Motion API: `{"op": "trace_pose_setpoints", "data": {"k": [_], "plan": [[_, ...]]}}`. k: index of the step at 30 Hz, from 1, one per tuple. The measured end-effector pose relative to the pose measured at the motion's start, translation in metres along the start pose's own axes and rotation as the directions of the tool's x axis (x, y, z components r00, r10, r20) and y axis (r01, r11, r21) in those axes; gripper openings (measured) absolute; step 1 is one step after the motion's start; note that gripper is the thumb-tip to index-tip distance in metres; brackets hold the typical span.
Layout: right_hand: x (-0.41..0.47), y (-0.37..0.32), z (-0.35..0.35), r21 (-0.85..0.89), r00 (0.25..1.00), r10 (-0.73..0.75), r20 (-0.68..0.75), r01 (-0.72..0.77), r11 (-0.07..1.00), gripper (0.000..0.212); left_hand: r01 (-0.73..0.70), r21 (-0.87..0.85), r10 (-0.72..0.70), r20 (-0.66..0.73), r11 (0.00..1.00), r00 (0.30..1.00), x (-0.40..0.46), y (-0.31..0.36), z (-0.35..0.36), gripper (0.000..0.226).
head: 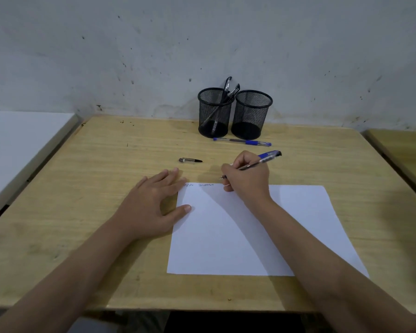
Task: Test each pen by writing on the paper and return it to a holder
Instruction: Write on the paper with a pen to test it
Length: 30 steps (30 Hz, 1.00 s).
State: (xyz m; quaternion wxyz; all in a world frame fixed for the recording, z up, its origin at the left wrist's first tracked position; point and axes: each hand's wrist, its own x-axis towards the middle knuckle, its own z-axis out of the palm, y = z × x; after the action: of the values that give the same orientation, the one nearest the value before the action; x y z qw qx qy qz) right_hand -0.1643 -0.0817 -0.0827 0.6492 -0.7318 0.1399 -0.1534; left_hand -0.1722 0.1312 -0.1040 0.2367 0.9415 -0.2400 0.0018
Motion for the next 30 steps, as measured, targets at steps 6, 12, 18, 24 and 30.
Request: {"op": "trace_pose_setpoints", "data": {"k": [6, 12, 18, 24, 30], "plan": [[-0.0019, 0.0054, -0.0003, 0.018, 0.999, -0.038, 0.001, 0.038, 0.999, 0.033, 0.000, -0.015, 0.000, -0.005, 1.000, 1.000, -0.0002, -0.0002, -0.0009, 0.076], [0.0004, 0.0069, 0.0020, -0.006, 0.999, -0.033, 0.026, 0.033, 0.999, 0.039, -0.001, -0.015, 0.001, -0.011, 1.000, 1.000, -0.0007, 0.0005, -0.0011, 0.074], [0.0017, 0.0081, 0.0013, -0.018, 0.999, -0.025, 0.029, 0.025, 1.000, 0.041, 0.000, -0.034, 0.000, -0.022, 0.999, 1.000, -0.0005, 0.0006, -0.0002, 0.072], [0.0021, 0.0078, 0.0004, -0.011, 1.000, -0.021, 0.014, 0.021, 1.000, 0.039, -0.003, -0.049, 0.002, -0.028, 0.999, 1.000, 0.0002, -0.0009, 0.0004, 0.071], [-0.0003, 0.0062, 0.0002, -0.026, 0.997, -0.083, -0.010, 0.082, 0.996, 0.040, 0.005, -0.048, -0.006, -0.026, 0.999, 1.000, 0.0002, -0.0002, -0.0006, 0.072]]}}
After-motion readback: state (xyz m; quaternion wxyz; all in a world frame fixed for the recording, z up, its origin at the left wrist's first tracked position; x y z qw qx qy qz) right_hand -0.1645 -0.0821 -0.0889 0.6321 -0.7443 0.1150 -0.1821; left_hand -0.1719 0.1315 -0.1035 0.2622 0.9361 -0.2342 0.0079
